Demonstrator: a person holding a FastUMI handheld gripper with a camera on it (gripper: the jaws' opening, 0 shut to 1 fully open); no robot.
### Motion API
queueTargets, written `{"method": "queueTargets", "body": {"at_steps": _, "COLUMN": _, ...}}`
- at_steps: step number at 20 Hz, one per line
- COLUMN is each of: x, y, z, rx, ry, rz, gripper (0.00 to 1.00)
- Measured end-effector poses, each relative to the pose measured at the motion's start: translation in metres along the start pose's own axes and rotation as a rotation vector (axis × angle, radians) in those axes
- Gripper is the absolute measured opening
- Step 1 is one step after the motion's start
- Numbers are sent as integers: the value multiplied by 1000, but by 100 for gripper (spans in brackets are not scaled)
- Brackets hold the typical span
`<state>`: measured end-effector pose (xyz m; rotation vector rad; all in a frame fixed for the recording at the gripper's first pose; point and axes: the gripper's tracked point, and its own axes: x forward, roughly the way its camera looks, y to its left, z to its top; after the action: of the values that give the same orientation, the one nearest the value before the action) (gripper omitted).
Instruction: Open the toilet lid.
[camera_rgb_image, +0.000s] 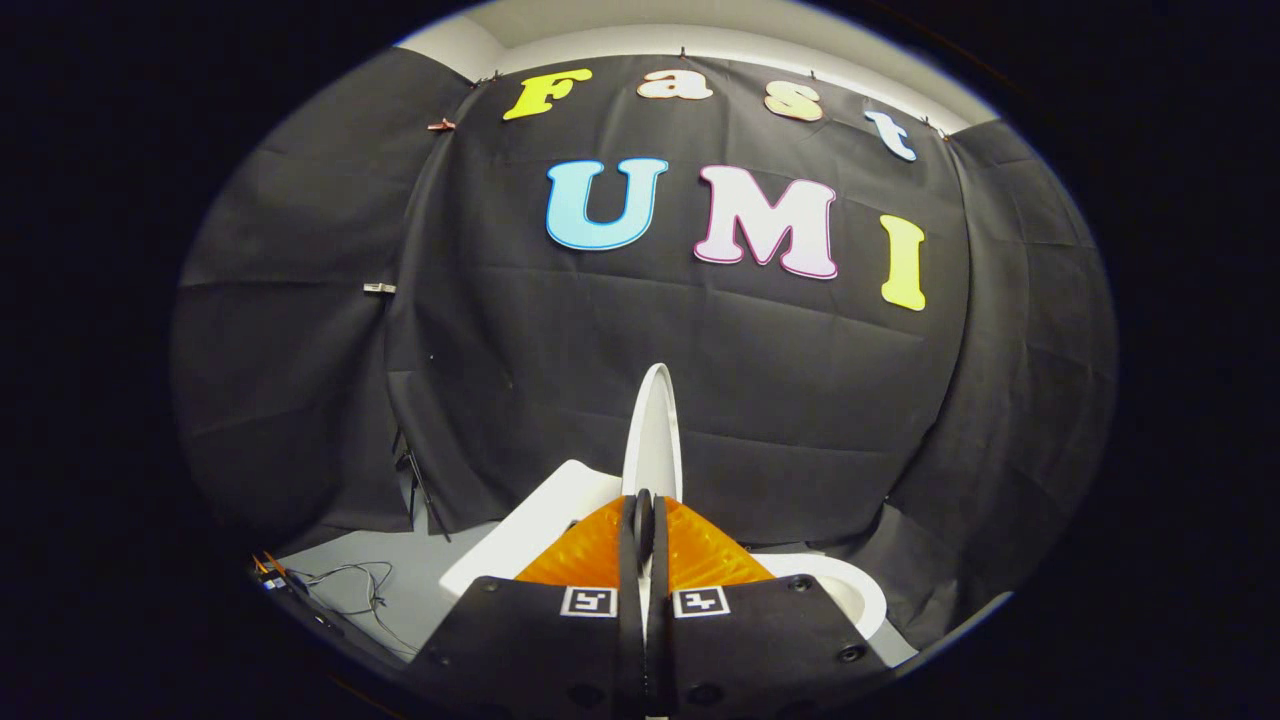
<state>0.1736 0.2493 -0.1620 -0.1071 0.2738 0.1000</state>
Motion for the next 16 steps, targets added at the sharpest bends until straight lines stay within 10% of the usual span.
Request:
{"method": "queueTargets", "body": {"at_steps": 4, "x": -1, "y": 0, "z": 1, "rx": -10, "ry": -9, "rz": 23, "gripper": 19}}
{"method": "queueTargets", "body": {"at_steps": 9, "x": -16, "y": -2, "z": 23, "rx": 4, "ry": -59, "rz": 50, "gripper": 98}}
{"method": "queueTargets", "body": {"at_steps": 16, "x": -57, "y": -31, "z": 54, "rx": 39, "ry": -107, "rz": 50, "gripper": 99}}
